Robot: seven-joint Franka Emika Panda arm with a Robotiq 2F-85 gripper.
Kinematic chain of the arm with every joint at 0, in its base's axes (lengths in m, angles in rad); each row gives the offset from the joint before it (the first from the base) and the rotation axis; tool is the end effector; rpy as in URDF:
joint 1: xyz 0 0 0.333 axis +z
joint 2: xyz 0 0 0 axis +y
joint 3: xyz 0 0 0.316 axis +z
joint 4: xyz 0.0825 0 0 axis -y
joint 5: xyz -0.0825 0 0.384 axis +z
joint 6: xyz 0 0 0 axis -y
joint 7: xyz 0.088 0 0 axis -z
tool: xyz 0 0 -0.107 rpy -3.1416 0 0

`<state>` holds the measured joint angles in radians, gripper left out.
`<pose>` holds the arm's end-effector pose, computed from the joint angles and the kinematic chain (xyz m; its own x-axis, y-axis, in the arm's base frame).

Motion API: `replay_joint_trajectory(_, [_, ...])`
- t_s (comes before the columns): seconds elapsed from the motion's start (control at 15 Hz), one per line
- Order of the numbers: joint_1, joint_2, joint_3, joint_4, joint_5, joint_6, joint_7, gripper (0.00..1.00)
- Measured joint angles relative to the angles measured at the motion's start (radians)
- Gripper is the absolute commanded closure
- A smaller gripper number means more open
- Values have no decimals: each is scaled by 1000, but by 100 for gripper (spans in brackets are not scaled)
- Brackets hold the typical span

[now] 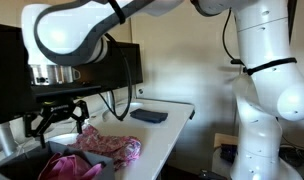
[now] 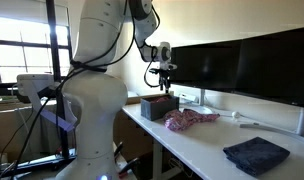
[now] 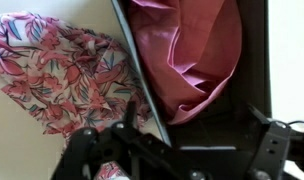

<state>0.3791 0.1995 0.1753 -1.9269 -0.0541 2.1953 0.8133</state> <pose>0.5204 0.3150 0.3950 0.9709 -0.2323 0.0579 -0.2299 -0.9722 -0.0445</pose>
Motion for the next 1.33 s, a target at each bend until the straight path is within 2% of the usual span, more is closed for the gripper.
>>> replay_joint_trajectory(0.73, [-117, -87, -37, -128, 7, 32, -4, 0])
replay_joint_trajectory(1.07, [-162, -87, -48, -156, 59, 39, -114, 0])
replay_joint_trajectory(1.33, [-186, -82, -53, -179, 93, 20, -258, 0])
